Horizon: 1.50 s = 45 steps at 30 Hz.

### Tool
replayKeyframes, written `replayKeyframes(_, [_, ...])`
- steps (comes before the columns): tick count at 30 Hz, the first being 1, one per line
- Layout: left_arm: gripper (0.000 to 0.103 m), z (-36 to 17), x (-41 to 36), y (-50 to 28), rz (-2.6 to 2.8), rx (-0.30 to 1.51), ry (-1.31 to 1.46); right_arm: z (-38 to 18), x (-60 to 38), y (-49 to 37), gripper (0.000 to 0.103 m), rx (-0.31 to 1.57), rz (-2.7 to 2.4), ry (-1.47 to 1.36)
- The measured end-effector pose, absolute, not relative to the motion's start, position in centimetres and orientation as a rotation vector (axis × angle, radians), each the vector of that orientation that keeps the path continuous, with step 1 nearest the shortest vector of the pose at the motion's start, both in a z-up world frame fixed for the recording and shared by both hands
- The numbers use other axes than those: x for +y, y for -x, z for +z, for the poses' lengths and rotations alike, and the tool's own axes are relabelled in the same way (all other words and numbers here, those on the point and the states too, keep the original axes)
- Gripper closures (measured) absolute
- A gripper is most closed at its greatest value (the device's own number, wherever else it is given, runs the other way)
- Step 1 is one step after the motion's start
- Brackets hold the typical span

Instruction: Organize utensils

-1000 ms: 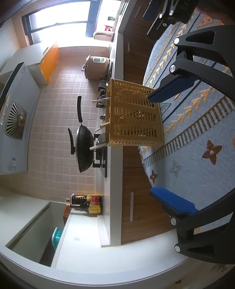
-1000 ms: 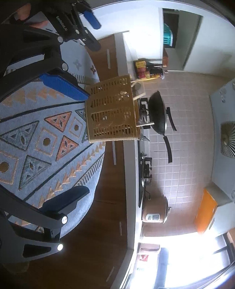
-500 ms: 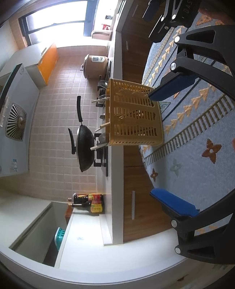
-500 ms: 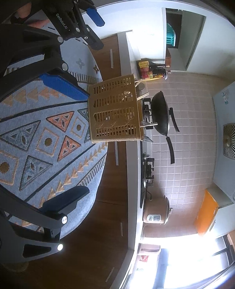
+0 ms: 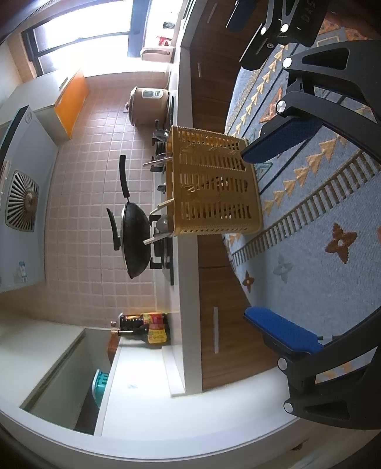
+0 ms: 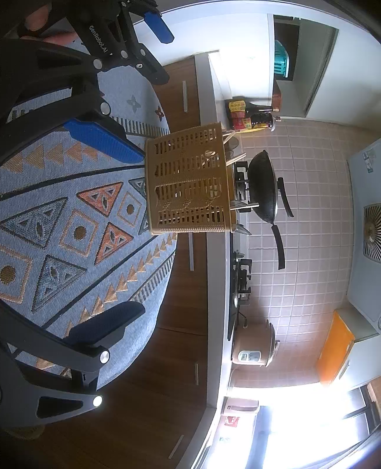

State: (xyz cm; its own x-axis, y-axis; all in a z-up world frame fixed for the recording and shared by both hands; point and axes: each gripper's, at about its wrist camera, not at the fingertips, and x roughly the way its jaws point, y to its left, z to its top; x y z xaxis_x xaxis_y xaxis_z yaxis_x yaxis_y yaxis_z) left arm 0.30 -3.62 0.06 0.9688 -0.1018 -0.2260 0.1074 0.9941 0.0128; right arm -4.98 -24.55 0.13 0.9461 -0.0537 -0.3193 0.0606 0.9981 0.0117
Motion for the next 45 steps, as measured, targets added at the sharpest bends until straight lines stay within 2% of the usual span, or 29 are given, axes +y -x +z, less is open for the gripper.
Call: replayKeyframes(45, [0.008,-0.05,-3.72,-0.40,-0.110,0.229,-0.024,-0.04,-24.56,4.95,0.012,0.326,-0.063,-0.029])
